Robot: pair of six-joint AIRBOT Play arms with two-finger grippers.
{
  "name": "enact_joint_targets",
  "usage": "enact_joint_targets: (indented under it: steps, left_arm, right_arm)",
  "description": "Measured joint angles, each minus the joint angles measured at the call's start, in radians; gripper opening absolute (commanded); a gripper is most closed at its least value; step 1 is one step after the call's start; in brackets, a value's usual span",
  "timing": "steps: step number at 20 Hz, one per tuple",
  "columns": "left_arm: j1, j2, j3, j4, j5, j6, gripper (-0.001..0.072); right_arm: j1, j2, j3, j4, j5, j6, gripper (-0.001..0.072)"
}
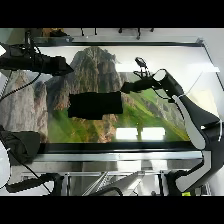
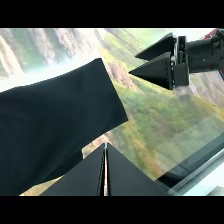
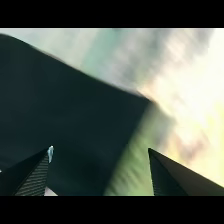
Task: Fold the shirts.
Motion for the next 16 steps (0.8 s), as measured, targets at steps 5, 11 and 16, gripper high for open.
enact_joint_targets:
  steps: [5,11,16]
  left_arm:
    - [-0.01,0.0,0.0,-0.001,-0.001,0.0,0.0016]
    - [-0.012,0.0,0.0,0.001,-0.001,0.0,0.0016]
    - [-0.012,0.0,0.0,0.001,-0.001,-0.001,0.0016]
  right_arm:
    - [-0.03,-0.11,-0.03,0.068,0.052,0.047,0.0667]
    - [0.029,-0.19,-0.034,0.243,0.031,-0.017,0.0515]
    - [0.077,-0.181,-0.023,0.328,0.027,-0.103,0.0028]
